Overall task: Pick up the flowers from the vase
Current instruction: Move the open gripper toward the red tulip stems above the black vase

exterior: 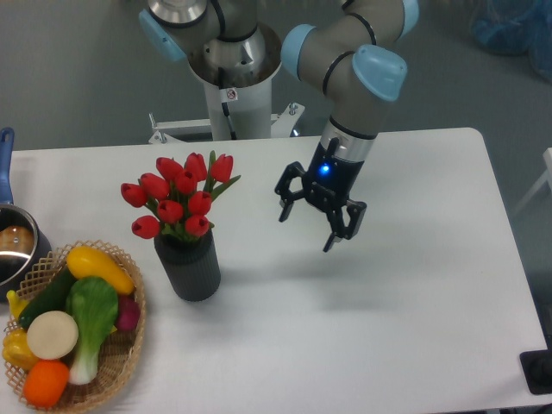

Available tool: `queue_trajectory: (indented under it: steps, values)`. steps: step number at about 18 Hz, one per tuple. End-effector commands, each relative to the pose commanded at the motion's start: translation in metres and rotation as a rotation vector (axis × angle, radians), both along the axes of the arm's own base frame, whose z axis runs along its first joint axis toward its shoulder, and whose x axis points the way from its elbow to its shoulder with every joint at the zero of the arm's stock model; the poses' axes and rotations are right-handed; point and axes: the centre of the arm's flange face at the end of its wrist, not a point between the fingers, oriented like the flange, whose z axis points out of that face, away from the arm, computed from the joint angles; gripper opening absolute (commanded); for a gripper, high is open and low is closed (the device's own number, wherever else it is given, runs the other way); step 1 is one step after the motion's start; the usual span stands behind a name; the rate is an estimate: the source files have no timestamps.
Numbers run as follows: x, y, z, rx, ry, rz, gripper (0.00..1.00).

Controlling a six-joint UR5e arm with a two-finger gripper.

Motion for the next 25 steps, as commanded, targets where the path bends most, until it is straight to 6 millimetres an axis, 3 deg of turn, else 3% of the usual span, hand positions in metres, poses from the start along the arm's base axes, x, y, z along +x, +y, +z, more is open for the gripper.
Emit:
queue_trajectory:
  steps: [8, 10, 15, 25]
  values:
    - [0.01, 0.017, 0.013, 0.237, -0.143, -0.044, 1.0]
    - [0.01, 0.019, 0.009, 0.303, -0.194, -0.054, 1.0]
    - [0.014, 0.024, 0.004, 0.307, -0.2, -0.07, 1.0]
    - [0.041, 0.018, -0.008, 0.302, -0.212, -0.099, 1.0]
